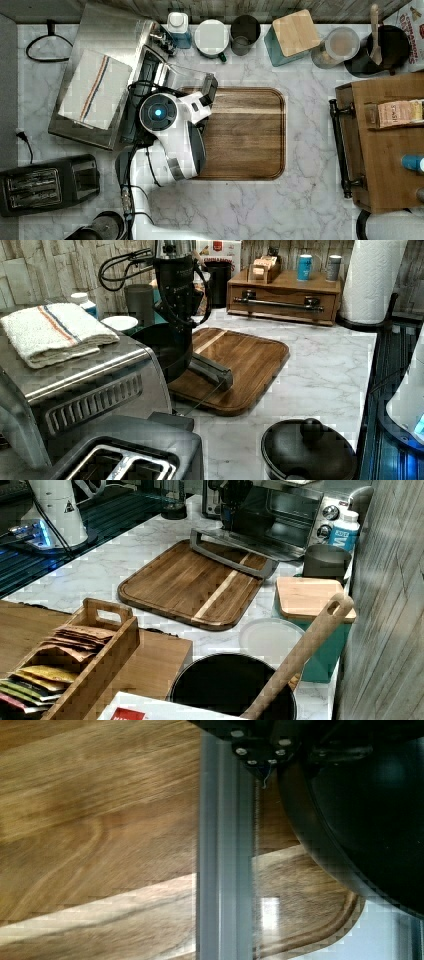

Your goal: Put the bowl in the oven.

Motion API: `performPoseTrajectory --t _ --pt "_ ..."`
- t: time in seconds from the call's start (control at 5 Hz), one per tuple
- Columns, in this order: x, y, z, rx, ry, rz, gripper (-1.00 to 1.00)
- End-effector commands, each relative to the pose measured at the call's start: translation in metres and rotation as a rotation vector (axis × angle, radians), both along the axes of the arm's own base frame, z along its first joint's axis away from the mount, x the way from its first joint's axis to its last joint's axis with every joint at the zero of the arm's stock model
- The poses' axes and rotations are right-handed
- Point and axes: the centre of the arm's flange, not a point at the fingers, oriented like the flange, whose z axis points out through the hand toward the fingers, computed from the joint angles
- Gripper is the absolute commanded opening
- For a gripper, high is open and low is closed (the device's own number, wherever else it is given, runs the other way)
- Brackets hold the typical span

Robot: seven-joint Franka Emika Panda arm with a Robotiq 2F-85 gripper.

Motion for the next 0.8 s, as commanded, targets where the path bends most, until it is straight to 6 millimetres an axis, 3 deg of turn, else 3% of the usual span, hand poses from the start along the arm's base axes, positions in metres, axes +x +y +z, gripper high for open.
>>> performPoseTrajectory --t 0.2,0.4,0.8 --pt "0.054 0.018 0.046 0.318 -0.191 -0.023 -1.00" --pt "0.060 0.044 0.034 0.394 -0.205 0.033 -1.00" --pt "0.061 0.054 0.012 0.518 -0.180 -0.006 -1.00"
